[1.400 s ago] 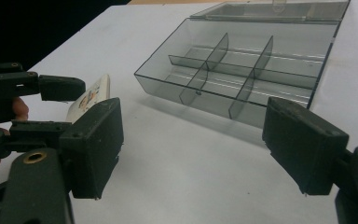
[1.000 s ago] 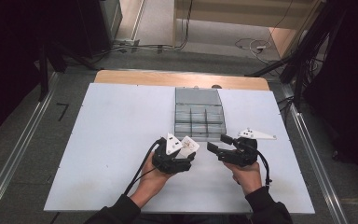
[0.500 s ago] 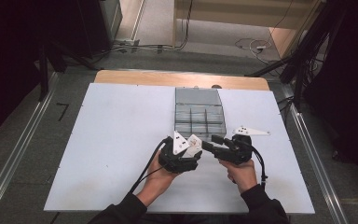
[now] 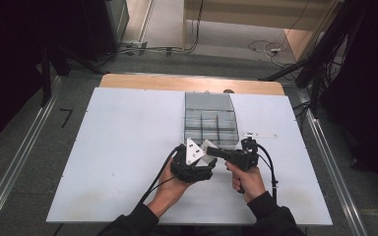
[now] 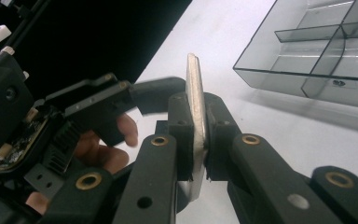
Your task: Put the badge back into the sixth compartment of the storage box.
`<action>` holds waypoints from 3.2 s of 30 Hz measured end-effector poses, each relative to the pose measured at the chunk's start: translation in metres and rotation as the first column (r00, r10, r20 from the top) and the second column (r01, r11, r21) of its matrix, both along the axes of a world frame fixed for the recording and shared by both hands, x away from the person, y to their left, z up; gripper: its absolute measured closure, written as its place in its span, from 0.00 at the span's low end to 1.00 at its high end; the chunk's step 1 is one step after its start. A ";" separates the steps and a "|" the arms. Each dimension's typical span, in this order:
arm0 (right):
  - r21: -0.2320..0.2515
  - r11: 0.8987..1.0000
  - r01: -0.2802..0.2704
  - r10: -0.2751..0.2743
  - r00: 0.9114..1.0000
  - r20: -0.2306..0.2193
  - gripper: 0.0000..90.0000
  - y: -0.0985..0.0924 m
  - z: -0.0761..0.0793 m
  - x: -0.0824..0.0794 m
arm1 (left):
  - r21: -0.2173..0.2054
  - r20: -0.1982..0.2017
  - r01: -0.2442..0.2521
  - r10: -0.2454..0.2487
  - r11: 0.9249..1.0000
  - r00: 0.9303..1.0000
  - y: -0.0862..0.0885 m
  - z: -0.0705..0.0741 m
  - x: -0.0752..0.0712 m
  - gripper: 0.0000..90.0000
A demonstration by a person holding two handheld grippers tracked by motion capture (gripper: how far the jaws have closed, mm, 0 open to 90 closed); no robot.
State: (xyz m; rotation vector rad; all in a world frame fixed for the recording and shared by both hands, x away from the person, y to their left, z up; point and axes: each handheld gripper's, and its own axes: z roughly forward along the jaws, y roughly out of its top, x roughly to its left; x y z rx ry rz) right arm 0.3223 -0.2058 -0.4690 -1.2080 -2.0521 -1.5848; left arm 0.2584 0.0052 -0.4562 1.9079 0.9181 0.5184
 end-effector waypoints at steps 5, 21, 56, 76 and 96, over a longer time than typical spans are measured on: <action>-0.013 0.999 0.037 -0.036 0.999 0.023 0.90 -0.005 0.002 0.001 | -0.024 -0.032 -0.019 0.019 1.000 0.999 0.021 -0.004 -0.004 0.17; -0.022 0.997 0.080 -0.079 0.996 0.049 0.90 -0.013 0.002 0.008 | -0.037 -0.086 -0.132 0.129 0.991 0.988 0.074 -0.013 -0.008 0.17; -0.002 0.990 0.138 -0.138 0.989 0.050 0.90 -0.021 0.002 0.033 | -0.008 -0.080 -0.234 0.233 0.972 0.969 0.130 -0.016 -0.022 0.18; 0.005 0.984 0.176 -0.176 0.983 0.052 0.90 -0.028 0.003 0.044 | -0.011 -0.093 -0.268 0.266 0.963 0.959 0.152 -0.019 -0.032 0.18; 0.012 0.964 0.266 -0.267 0.963 0.042 0.90 -0.046 -0.005 0.060 | -0.012 -0.104 -0.323 0.320 0.946 0.942 0.179 -0.023 -0.045 0.18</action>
